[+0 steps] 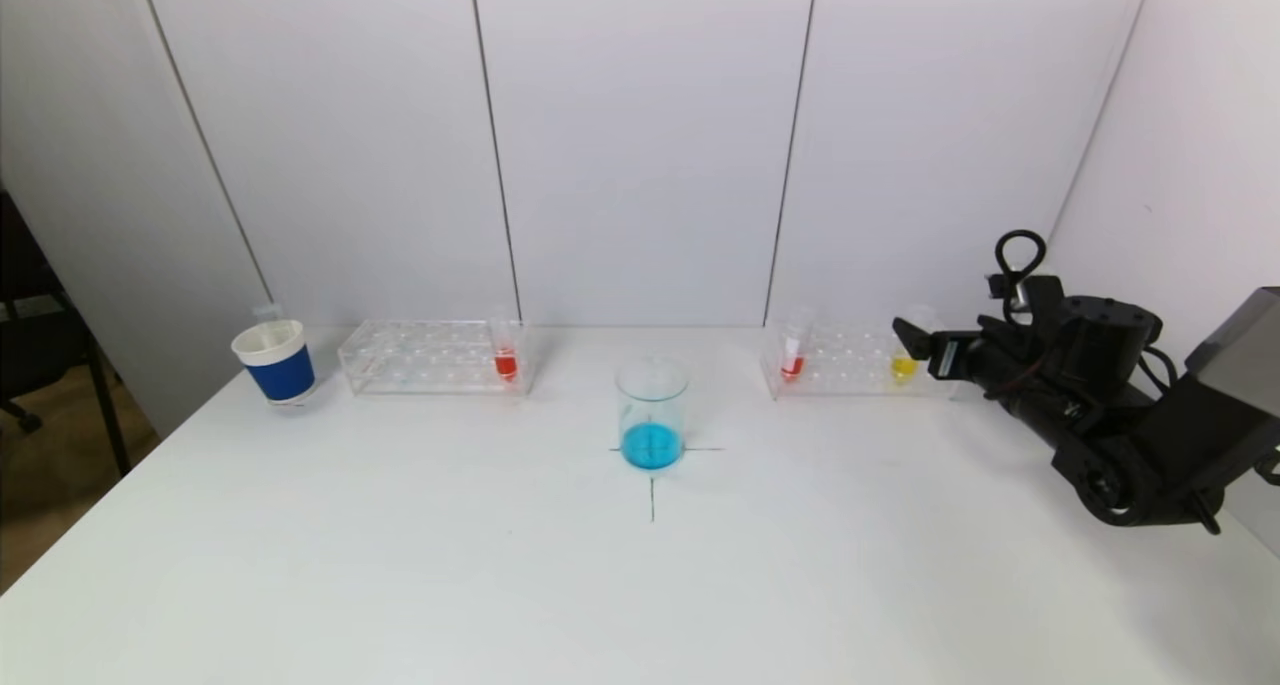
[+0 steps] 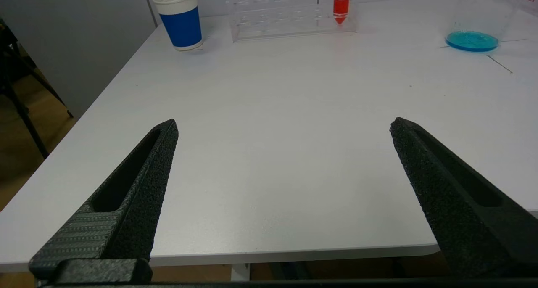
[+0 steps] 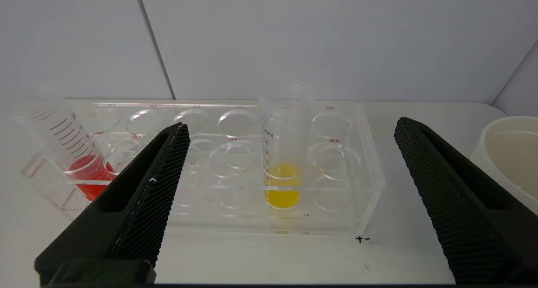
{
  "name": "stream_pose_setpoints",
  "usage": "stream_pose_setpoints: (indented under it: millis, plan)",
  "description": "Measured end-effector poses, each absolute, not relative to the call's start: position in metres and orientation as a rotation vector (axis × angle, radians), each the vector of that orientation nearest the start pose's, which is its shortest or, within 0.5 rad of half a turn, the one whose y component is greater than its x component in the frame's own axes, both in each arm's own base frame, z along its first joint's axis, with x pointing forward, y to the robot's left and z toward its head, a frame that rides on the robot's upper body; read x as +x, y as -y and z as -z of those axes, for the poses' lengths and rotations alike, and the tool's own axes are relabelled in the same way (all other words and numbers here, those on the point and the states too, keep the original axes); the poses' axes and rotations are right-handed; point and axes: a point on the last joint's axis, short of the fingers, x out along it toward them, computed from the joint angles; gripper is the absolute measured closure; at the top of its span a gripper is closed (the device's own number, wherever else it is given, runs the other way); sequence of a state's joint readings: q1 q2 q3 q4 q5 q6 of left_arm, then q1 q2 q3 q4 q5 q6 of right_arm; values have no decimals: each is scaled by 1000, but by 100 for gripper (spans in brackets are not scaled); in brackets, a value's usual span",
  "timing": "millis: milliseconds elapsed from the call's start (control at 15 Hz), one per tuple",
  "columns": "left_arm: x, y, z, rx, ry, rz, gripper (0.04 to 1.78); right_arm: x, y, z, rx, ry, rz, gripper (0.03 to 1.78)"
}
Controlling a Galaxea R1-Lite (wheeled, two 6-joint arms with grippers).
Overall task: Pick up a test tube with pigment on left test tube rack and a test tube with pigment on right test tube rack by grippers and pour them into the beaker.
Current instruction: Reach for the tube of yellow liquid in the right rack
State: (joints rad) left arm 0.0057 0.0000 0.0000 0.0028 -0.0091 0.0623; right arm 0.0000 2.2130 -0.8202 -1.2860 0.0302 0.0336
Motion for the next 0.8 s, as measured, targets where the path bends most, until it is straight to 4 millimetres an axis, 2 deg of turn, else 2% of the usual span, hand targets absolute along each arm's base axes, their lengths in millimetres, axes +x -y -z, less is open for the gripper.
stream_pose_setpoints:
  millis: [400,800]
  plan:
    - [-23,0,-75,62,-3,3,6,399,-1,-53,33,-83,-8,4]
    - [-23,0,-75,63,-3,3,6,408,-2,-43,32,-86,-8,4]
